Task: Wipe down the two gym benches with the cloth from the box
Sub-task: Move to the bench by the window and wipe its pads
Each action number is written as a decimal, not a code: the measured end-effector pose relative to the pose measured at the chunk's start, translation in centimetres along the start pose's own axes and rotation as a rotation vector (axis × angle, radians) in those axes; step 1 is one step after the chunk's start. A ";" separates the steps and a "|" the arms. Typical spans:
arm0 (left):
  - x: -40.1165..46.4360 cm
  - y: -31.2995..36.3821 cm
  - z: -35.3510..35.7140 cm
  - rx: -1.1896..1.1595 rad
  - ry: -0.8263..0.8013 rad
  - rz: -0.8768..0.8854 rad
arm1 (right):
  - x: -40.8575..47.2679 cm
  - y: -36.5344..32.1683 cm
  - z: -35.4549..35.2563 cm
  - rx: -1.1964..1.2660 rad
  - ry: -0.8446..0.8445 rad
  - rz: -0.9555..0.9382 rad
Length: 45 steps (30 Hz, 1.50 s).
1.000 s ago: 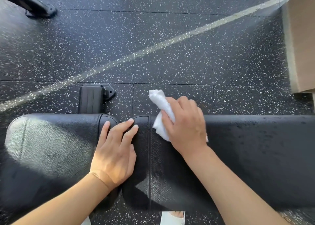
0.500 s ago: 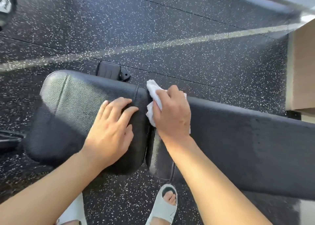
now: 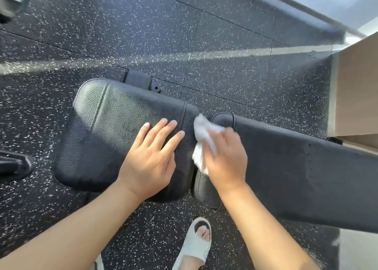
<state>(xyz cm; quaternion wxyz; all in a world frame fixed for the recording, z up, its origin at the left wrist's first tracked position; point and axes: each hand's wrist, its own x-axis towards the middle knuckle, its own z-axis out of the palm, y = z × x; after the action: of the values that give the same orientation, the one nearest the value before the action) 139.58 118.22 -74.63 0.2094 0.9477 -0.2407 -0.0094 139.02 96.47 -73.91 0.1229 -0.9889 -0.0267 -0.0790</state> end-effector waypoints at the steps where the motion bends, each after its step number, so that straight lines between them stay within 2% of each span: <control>1: 0.0 0.0 0.0 0.003 0.003 0.000 | 2.3 -0.1 0.6 -0.061 -0.015 0.023; 4: 0.0 0.0 0.1 0.009 0.005 0.001 | 7.5 -0.1 1.2 -0.120 0.026 0.113; 7: 0.0 0.1 -0.1 0.014 0.002 0.001 | 8.3 -0.5 1.3 -0.040 0.061 0.233; 12: 0.3 0.8 -0.6 -0.017 0.001 -0.048 | 0.2 -1.2 0.3 0.087 0.119 0.122; 15: 1.2 2.4 -0.6 -0.085 0.003 -0.153 | -5.6 -1.2 -0.8 0.140 0.046 0.040; 17: 1.9 3.8 -0.3 -0.128 0.005 -0.148 | -7.8 -0.6 -1.5 0.128 -0.002 0.006; 23: 4.2 8.5 1.2 -0.185 -0.045 -0.043 | -9.0 5.7 -3.5 0.135 0.025 0.056; 27: 7.1 12.4 2.8 -0.219 -0.095 0.008 | -9.5 12.4 -5.1 0.065 0.125 0.289; 29: 8.6 14.3 3.8 -0.202 -0.136 0.034 | -9.6 15.0 -5.9 0.055 0.193 0.340; 32: 11.0 17.0 5.5 -0.109 -0.142 0.067 | -10.5 16.6 -6.2 0.086 0.166 0.334; 37: 12.9 20.9 8.7 -0.008 -0.098 -0.035 | -14.6 16.8 -6.8 0.162 0.019 0.385; 42: 12.4 21.6 10.6 0.038 -0.033 -0.086 | -14.4 18.9 -6.4 0.104 0.055 0.266; 45: 12.6 21.8 10.6 0.053 -0.024 -0.099 | -10.4 21.0 -6.4 0.099 0.104 0.285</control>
<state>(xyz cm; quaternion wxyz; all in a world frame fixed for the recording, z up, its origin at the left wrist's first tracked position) 139.55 90.91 -74.47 0.1805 0.9635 -0.1962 -0.0249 129.29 74.25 -74.49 0.1825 -0.9700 0.1166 -0.1103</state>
